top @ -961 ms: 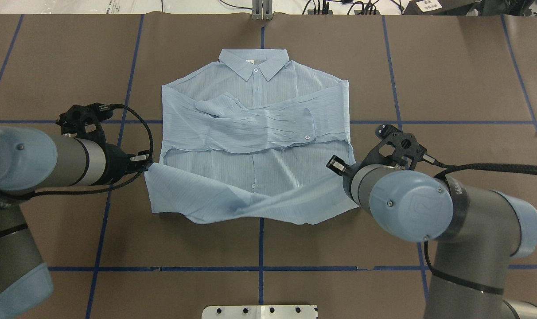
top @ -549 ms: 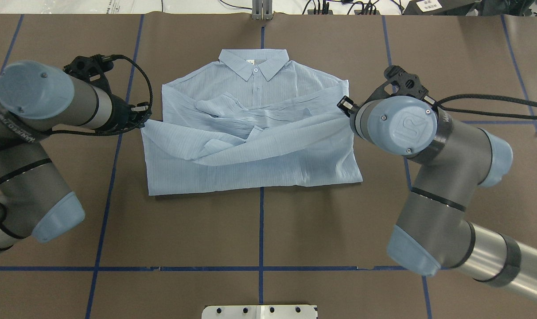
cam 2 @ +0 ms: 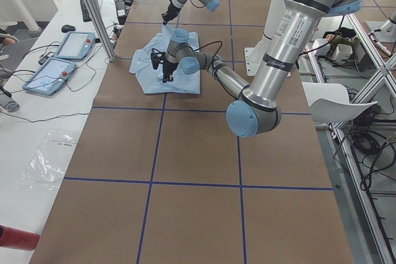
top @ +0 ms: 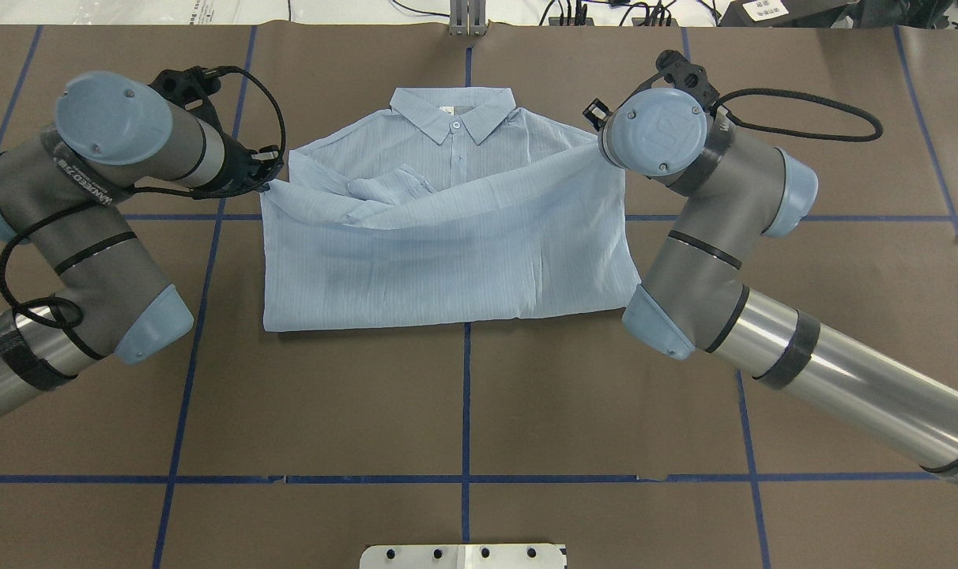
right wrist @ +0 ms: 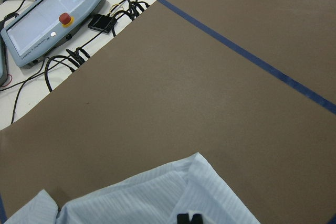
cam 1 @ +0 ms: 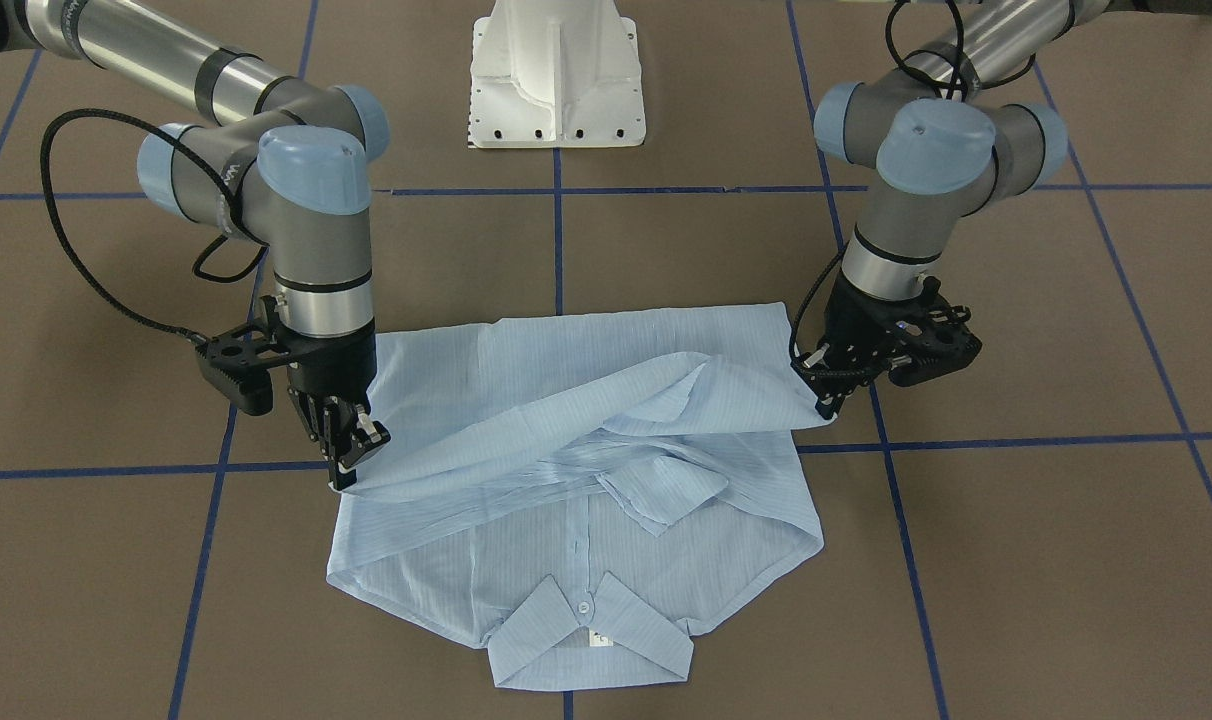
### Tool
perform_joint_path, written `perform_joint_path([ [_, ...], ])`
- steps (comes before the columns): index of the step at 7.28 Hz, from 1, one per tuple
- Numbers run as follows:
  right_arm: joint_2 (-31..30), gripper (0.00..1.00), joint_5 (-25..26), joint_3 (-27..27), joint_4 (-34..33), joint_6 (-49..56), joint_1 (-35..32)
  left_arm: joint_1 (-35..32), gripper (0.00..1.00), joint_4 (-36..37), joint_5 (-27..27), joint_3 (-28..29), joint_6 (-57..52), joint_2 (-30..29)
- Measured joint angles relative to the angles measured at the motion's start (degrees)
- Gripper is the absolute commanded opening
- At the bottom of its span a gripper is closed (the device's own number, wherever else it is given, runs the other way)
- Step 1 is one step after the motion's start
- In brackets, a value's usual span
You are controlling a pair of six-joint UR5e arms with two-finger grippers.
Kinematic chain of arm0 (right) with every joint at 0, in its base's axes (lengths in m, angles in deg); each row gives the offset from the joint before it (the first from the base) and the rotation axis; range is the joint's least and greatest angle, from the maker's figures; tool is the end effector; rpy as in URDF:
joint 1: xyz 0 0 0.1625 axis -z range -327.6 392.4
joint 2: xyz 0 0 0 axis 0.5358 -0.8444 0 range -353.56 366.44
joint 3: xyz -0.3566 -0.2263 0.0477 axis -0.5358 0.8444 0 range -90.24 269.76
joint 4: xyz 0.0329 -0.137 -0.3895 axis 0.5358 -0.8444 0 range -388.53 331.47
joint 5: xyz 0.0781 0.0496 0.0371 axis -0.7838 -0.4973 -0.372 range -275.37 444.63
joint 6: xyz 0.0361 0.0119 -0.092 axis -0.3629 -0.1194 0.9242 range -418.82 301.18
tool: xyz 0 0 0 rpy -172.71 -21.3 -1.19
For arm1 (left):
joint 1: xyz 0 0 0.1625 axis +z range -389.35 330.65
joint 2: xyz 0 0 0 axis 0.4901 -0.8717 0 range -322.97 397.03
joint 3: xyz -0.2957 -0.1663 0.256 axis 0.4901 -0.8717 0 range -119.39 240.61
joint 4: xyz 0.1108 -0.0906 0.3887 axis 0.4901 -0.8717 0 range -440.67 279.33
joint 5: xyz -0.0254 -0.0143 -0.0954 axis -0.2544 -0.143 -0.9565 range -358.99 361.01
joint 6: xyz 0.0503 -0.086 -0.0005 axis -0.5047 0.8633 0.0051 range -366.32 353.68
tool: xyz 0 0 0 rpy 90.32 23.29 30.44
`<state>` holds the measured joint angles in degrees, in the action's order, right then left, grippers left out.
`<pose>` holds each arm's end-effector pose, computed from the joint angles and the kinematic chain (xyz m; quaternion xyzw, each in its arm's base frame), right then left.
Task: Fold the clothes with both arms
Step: 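Lay the hem down near the collar and open both grippers, then raise both grippers off the folded shirt and move the right gripper toward its side edge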
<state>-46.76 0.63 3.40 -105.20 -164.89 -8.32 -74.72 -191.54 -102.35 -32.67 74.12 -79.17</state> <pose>-0.4545 -0.5807 0.2842 0.1311 -0.3747 0.4545 0.7974 0.3903 -0.5524 0.3358 0.1014 0.4234 -0.2293 0.8705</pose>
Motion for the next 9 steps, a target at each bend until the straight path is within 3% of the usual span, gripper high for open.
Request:
perform_joint_path([
  [3,3.8,0.0,-0.4,13.5,9.7,0.4,-0.8,-0.3,0.02,-10.3,0.1,12.4,0.1,-3.4],
  [6,3.9,0.0,-0.9,16.0,12.5,1.6,-2.6,-0.9,0.02,-12.9,0.1,18.9,0.0,-7.1],
  [8,3.6,0.0,-1.5,16.2,12.8,2.2,-3.6,-1.5,0.09,-13.0,0.1,19.4,-0.9,-7.6],
  [9,3.5,0.0,-1.6,16.4,12.8,2.2,-3.6,-1.5,0.22,-13.0,0.1,19.8,-1.4,-7.6],
])
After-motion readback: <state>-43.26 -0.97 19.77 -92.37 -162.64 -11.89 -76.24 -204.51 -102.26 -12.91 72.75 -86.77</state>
